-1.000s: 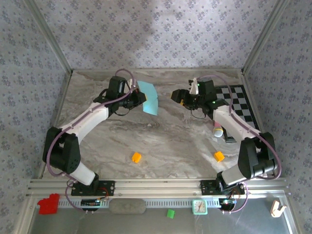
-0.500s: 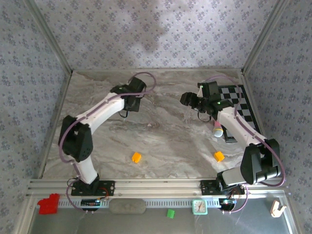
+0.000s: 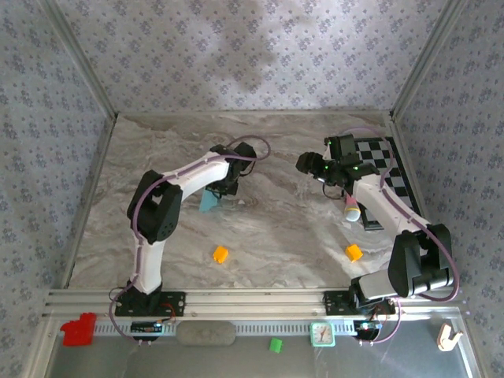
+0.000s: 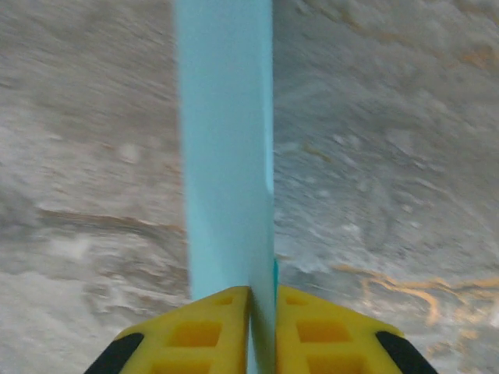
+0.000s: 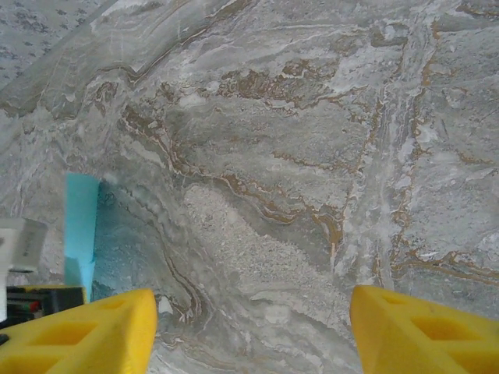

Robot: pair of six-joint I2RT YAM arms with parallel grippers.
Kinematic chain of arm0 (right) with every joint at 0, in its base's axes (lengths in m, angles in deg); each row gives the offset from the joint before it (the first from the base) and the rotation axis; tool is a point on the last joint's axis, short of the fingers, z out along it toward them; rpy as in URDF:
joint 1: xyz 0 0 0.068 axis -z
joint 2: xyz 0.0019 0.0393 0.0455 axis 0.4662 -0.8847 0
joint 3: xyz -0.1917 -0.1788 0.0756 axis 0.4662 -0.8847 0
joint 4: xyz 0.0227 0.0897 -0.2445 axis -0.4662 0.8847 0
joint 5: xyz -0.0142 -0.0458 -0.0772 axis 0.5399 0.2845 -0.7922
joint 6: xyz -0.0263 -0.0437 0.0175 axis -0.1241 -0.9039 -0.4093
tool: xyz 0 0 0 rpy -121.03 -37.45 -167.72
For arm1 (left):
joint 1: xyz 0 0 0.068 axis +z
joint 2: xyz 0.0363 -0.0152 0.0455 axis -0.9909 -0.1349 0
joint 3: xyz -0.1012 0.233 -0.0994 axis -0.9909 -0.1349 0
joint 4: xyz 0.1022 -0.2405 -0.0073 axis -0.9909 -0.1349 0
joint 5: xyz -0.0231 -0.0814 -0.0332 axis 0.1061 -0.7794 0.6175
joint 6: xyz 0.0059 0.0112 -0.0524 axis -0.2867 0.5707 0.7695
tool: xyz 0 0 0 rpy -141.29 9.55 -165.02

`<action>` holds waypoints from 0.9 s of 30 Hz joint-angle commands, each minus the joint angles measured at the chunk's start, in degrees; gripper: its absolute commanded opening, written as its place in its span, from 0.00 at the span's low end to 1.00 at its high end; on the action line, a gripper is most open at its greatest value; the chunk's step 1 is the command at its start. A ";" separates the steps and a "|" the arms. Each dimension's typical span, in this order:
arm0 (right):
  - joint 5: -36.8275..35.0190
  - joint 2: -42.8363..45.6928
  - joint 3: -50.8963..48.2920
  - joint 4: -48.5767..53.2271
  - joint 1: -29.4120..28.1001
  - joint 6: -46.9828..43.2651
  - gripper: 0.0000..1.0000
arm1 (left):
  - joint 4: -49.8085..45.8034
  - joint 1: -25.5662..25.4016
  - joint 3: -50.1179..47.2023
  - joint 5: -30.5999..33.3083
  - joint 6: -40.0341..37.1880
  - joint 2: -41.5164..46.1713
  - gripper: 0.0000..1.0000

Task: Fold a paper plane with a square sheet of paper (pick it up from the middle)

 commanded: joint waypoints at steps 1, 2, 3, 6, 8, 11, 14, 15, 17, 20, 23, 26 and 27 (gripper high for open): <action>0.06 0.90 -0.56 0.96 0.57 0.48 0.68 | 2.05 -0.02 1.73 -12.20 4.27 -0.67 0.23; 0.14 0.81 -0.72 0.87 0.64 1.62 0.68 | 3.34 0.38 1.37 -15.19 4.59 -0.64 0.26; 0.22 0.66 -0.83 0.64 0.68 1.91 0.67 | 4.63 0.78 0.77 -18.57 5.01 -0.34 0.30; 1.02 0.03 -0.83 0.53 0.63 2.08 0.67 | 9.67 2.89 -1.76 -27.21 6.23 1.75 0.41; 1.67 -0.61 -0.75 0.27 0.40 2.17 0.67 | 12.92 4.67 -3.89 -31.77 7.46 4.18 0.47; 2.55 -2.39 0.10 0.55 -0.52 1.80 0.67 | 17.17 7.46 -6.39 -37.41 9.03 8.78 0.53; 2.80 -4.49 1.56 0.87 -3.18 1.49 0.69 | 20.32 10.54 -8.76 -40.10 10.63 13.74 0.57; 2.74 -5.40 2.29 0.85 -4.61 1.41 0.69 | 20.86 11.78 -9.62 -40.09 10.95 15.46 0.59; 2.57 -7.71 3.84 0.78 -7.61 1.45 0.70 | 21.49 14.19 -11.33 -39.77 11.70 18.71 0.63; 2.36 -12.11 6.90 0.44 -13.00 1.66 0.70 | 22.17 17.71 -14.45 -37.72 12.37 23.49 0.71; 3.15 -17.21 11.18 -0.64 -18.08 2.56 0.70 | 21.84 20.75 -17.27 -34.81 12.54 27.56 0.80; 4.78 -22.50 14.98 -1.82 -22.18 3.28 0.68 | 22.22 24.11 -20.39 -33.35 13.15 30.84 0.87; 5.01 -24.41 16.61 -1.60 -23.56 3.32 0.68 | 22.35 25.07 -21.34 -33.00 13.24 31.98 0.88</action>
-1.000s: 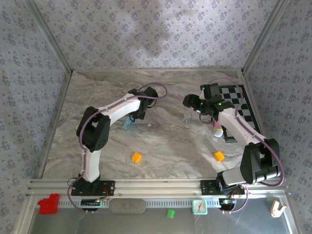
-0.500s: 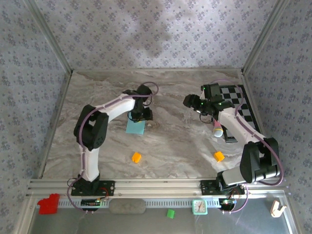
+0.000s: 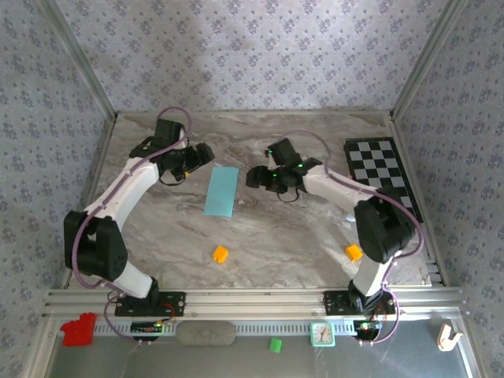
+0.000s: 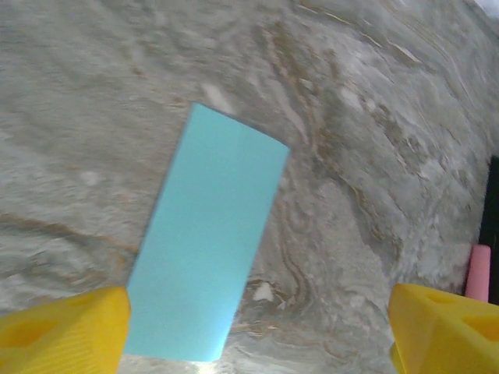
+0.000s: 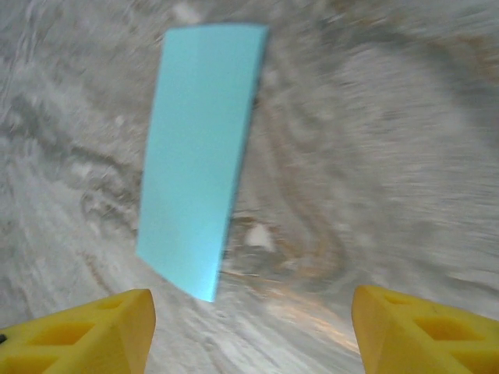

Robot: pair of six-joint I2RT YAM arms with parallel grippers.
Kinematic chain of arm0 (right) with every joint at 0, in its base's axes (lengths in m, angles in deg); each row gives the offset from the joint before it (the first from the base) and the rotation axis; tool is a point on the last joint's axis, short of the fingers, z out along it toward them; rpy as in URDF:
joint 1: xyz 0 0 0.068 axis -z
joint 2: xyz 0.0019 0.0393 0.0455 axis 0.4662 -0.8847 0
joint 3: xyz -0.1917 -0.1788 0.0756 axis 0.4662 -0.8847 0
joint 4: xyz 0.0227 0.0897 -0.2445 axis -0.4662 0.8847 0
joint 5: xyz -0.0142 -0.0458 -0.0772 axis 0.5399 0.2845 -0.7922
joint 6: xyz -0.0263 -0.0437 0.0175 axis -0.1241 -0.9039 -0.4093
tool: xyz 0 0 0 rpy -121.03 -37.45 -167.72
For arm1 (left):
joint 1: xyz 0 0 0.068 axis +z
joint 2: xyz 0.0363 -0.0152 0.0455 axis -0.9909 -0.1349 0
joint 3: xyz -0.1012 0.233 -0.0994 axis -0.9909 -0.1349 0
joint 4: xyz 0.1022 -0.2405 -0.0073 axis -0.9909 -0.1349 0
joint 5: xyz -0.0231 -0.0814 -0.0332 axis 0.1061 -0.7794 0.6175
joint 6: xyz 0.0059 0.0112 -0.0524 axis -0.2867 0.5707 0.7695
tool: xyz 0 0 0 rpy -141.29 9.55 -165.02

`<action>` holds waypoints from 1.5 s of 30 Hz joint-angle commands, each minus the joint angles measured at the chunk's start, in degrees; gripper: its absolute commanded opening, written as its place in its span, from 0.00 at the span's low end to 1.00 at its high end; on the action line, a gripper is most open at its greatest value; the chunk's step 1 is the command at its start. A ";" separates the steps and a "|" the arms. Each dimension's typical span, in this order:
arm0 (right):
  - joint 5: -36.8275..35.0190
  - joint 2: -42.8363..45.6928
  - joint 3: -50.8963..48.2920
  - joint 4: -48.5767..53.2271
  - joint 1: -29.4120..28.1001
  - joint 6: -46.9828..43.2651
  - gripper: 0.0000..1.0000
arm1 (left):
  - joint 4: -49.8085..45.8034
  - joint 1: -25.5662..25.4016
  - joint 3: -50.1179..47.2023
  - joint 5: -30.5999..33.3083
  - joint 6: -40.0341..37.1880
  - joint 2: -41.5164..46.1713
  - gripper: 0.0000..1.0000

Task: Fold a paper plane with a square sheet of paper (pick it up from the middle)

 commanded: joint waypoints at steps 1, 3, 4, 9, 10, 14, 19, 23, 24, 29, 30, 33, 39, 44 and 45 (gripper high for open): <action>2.15 -5.20 5.28 -0.15 -3.65 1.18 0.67 | 0.05 2.58 -3.00 2.05 0.99 3.00 0.88; 2.54 -8.92 8.60 0.54 -5.78 0.62 0.66 | 0.14 4.03 -4.42 2.67 1.34 4.40 0.91; 2.73 -10.85 10.48 1.17 -6.70 0.40 0.66 | 0.20 4.74 -4.88 2.96 1.52 5.06 0.93; 2.93 -19.45 19.17 4.87 -9.72 -0.67 0.64 | 0.45 6.43 -6.79 3.02 1.91 6.61 1.00; 2.93 -21.17 20.77 5.79 -10.14 -0.67 0.64 | 0.44 6.59 -6.92 3.04 1.90 6.70 1.00; 2.19 -25.51 24.47 9.02 -10.57 -0.65 0.63 | 0.61 6.71 -7.24 2.75 1.87 6.63 1.00; 0.68 -25.52 22.99 13.03 -9.30 -5.79 0.62 | 1.28 6.66 -7.45 1.00 1.48 5.69 1.00; 0.34 -21.71 15.14 13.12 -7.02 -10.43 0.62 | 2.12 6.67 -7.56 -1.09 1.27 4.79 1.00; 0.03 -20.46 12.40 12.63 -6.77 -11.56 0.62 | 2.29 6.64 -7.65 -1.62 1.22 4.63 1.00; 0.95 -14.52 -0.01 10.07 -4.86 -17.77 0.62 | 4.15 6.34 -8.57 -5.52 1.59 3.34 1.00; 1.65 -13.73 -1.31 9.91 -4.50 -18.50 0.62 | 4.44 6.13 -8.80 -6.10 1.66 3.18 1.00; 3.46 -10.36 -1.39 13.08 -3.84 -18.13 0.59 | 5.71 4.63 -9.36 -7.81 1.99 2.45 1.00; 0.52 -0.40 -2.35 7.59 -3.44 -6.30 0.60 | 10.06 -1.51 -11.88 -13.32 5.38 -0.49 0.99; -2.28 -0.79 -4.13 4.58 -1.85 0.88 0.58 | 11.52 -6.39 -14.13 -14.27 8.44 -2.02 0.97; -2.09 -1.32 -4.13 4.36 -1.54 1.44 0.57 | 12.07 -7.04 -14.78 -14.49 9.16 -2.11 0.97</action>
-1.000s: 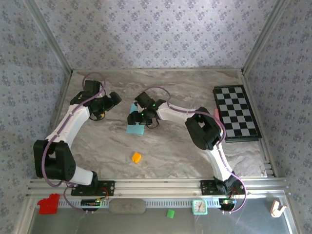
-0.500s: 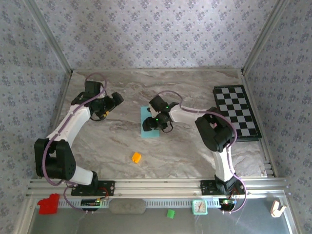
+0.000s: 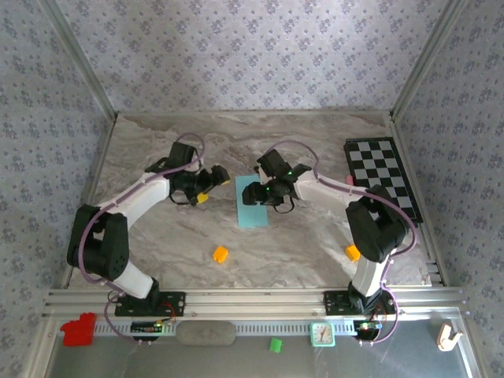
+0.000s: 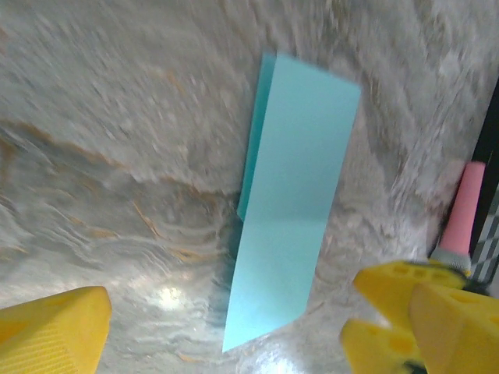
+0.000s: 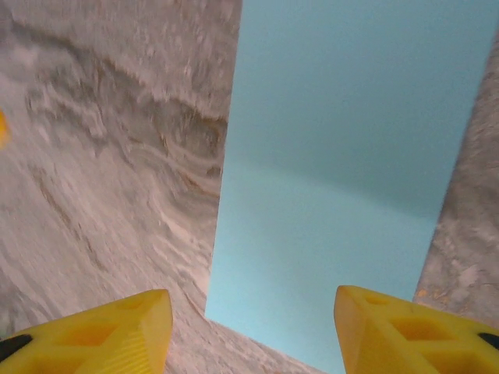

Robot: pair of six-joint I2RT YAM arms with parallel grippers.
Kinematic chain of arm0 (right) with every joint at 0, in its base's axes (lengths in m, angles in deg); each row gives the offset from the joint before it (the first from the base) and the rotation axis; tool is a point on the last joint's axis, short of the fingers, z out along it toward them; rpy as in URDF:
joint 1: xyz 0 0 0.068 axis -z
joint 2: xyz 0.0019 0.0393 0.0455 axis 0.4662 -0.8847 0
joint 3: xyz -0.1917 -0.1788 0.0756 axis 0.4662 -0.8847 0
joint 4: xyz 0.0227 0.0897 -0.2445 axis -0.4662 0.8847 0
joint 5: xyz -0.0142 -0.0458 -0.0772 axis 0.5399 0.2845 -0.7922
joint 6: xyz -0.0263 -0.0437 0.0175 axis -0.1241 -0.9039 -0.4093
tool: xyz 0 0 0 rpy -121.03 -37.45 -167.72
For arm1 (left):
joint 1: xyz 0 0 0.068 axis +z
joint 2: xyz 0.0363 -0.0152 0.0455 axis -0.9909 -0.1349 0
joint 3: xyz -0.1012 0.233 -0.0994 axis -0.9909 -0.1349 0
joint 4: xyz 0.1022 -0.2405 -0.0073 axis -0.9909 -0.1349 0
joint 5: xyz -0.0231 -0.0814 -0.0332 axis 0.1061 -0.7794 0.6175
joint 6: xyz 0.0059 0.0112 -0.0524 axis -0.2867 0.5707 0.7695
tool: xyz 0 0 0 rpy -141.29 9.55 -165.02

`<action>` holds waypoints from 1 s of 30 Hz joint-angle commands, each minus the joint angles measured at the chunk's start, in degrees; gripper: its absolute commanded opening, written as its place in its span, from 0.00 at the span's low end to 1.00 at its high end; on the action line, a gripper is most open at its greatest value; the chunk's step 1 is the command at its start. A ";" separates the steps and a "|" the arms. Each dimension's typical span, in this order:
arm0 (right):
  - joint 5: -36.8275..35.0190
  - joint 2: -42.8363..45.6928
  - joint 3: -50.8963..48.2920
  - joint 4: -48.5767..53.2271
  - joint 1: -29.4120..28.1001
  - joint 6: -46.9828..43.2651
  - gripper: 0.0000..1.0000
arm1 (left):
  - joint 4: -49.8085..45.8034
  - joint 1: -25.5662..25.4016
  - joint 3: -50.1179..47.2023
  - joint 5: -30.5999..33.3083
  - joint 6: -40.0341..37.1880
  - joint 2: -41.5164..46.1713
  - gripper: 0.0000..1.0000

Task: Fold a paper plane with a square sheet of paper (pick it up from the middle)

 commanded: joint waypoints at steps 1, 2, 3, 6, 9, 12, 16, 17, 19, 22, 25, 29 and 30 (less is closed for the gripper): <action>-1.94 -1.55 -1.44 -0.93 1.24 6.16 0.56 | 2.51 -2.03 -2.02 -2.72 3.45 -0.53 0.96; -1.52 -1.86 -1.44 -1.61 1.37 6.38 0.56 | 2.92 -2.68 -2.47 -3.06 4.05 -0.72 0.95; -1.13 -2.12 -3.13 -1.98 1.40 6.40 0.55 | 3.23 -3.29 -2.86 -3.44 4.49 -0.96 0.94; -0.29 -3.43 -2.53 -2.04 1.51 6.36 0.54 | 3.95 -5.15 -3.68 -4.01 5.49 -1.84 0.90; -0.51 -4.59 -2.41 -1.88 1.59 6.49 0.52 | 4.57 -6.61 -4.20 -4.32 6.02 -2.77 0.85; 0.09 -5.78 -2.41 -2.09 1.64 6.62 0.53 | 5.17 -7.49 -4.78 -4.39 6.56 -3.54 0.82; 0.98 -7.41 -2.69 -2.32 1.66 7.16 0.54 | 5.74 -8.20 -4.66 -5.70 6.13 -4.89 0.75; 1.06 -7.64 -2.86 -2.31 1.70 7.19 0.54 | 4.91 -8.18 -3.99 -6.41 5.35 -5.51 0.73; 0.98 -8.08 -3.21 -2.36 1.70 7.41 0.54 | 2.60 -8.25 -2.79 -6.52 3.81 -6.77 0.68; 0.56 -8.39 -3.96 -2.12 1.86 7.49 0.53 | 1.76 -8.53 -2.10 -7.28 2.77 -8.08 0.62; 0.29 -8.48 -4.50 -1.80 2.09 7.47 0.52 | 1.64 -8.76 -1.66 -8.22 2.45 -9.65 0.57; 0.27 -8.48 -5.21 -1.93 2.40 7.55 0.52 | 1.85 -9.49 -1.14 -8.62 2.39 -10.78 0.52; 0.28 -8.48 -5.32 -1.92 2.46 7.67 0.52 | 1.76 -9.61 -1.13 -8.63 2.37 -10.97 0.51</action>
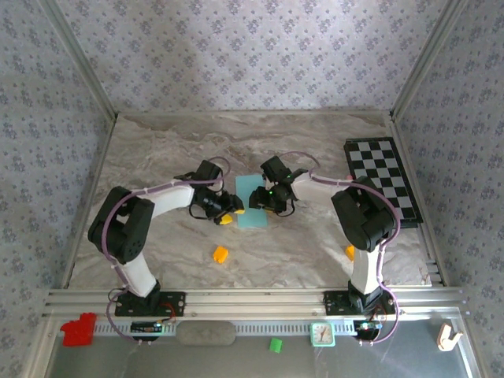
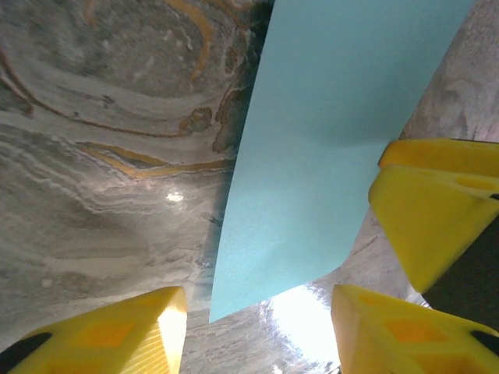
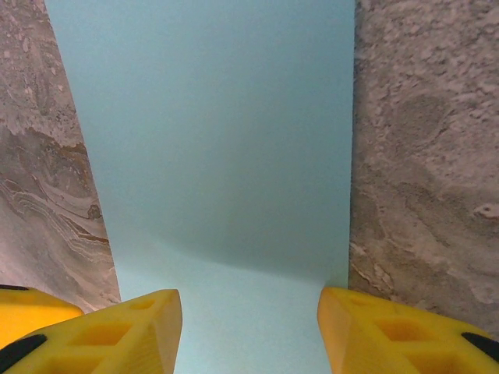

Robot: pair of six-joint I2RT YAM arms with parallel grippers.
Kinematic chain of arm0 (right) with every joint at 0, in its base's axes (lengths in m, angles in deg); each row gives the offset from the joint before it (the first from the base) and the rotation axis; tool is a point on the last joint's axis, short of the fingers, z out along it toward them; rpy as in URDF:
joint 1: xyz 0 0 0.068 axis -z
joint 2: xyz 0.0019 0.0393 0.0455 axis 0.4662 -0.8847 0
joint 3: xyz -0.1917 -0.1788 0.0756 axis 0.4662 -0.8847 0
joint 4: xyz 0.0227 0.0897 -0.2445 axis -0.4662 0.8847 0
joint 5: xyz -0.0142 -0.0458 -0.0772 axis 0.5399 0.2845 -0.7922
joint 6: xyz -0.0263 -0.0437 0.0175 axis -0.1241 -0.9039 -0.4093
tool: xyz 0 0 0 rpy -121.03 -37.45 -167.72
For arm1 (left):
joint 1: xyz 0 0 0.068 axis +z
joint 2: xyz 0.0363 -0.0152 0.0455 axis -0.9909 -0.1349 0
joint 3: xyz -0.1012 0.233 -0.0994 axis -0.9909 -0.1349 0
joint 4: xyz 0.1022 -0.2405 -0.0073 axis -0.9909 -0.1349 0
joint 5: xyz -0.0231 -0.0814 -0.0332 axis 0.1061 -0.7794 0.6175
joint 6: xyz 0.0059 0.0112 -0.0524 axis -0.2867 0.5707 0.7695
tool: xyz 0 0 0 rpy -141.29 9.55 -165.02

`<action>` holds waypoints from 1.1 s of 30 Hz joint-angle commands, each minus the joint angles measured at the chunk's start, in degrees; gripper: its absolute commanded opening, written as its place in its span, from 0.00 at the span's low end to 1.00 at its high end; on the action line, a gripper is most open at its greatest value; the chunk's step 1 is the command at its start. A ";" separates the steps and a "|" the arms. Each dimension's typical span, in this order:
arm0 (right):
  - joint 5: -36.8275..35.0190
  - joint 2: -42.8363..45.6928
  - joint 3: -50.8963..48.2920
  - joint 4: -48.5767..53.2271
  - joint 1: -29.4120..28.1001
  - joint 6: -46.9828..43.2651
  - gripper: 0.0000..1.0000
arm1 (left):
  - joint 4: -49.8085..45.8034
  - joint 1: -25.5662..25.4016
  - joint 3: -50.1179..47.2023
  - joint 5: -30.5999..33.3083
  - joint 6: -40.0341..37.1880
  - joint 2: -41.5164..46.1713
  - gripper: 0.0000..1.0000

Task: Fold a paper plane with a square sheet of paper (pick it up from the middle)

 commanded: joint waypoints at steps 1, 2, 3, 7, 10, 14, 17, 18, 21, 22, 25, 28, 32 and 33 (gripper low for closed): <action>-0.50 -1.73 -2.27 1.90 0.40 1.00 0.52 | -1.54 -0.64 2.10 -1.64 -1.17 -0.93 0.50; -0.47 -1.73 -2.27 1.87 0.47 0.95 0.52 | -1.52 -0.77 2.13 -1.60 -1.21 -1.16 0.49; -0.38 -1.73 -2.26 1.80 0.59 1.00 0.52 | -1.49 -0.85 2.12 -1.63 -1.19 -1.29 0.49; -0.12 -1.82 -2.36 1.59 0.72 0.92 0.52 | -1.72 -0.95 2.13 -1.20 -1.50 -1.83 0.47; 0.10 -1.90 -2.27 1.41 0.72 0.98 0.52 | -1.69 -1.13 2.20 -1.30 -1.52 -2.43 0.47; 0.23 -1.95 -2.27 1.17 0.83 0.84 0.52 | -1.62 -1.48 2.45 -1.52 -1.54 -3.06 0.47; 0.52 -2.17 -2.25 1.15 0.91 1.01 0.51 | -1.27 -1.62 2.70 -2.16 -1.55 -3.49 0.45; 0.58 -2.17 -2.28 1.14 0.90 1.01 0.51 | -1.28 -1.74 2.79 -1.95 -1.48 -3.50 0.44; 1.11 -2.00 -2.18 0.98 1.27 1.00 0.50 | -1.56 -1.81 2.76 -1.75 -1.43 -3.85 0.42; 1.20 -1.93 -2.20 0.85 1.41 0.92 0.50 | -1.62 -1.90 2.82 -1.74 -1.45 -4.09 0.42; 1.46 -1.73 -2.18 0.76 1.91 0.92 0.50 | -1.76 -1.95 2.78 -1.90 -1.43 -4.43 0.42; 1.64 -1.81 -2.10 0.74 2.03 0.73 0.50 | -2.35 -2.00 3.03 -1.19 -1.71 -4.21 0.42; 1.83 -2.08 -2.18 0.72 2.09 0.75 0.50 | -0.77 -1.99 2.67 -2.85 -1.53 -4.46 0.43; 1.89 -2.17 -2.18 0.75 2.04 0.78 0.50 | -0.22 -1.96 2.48 -3.51 -1.43 -4.47 0.43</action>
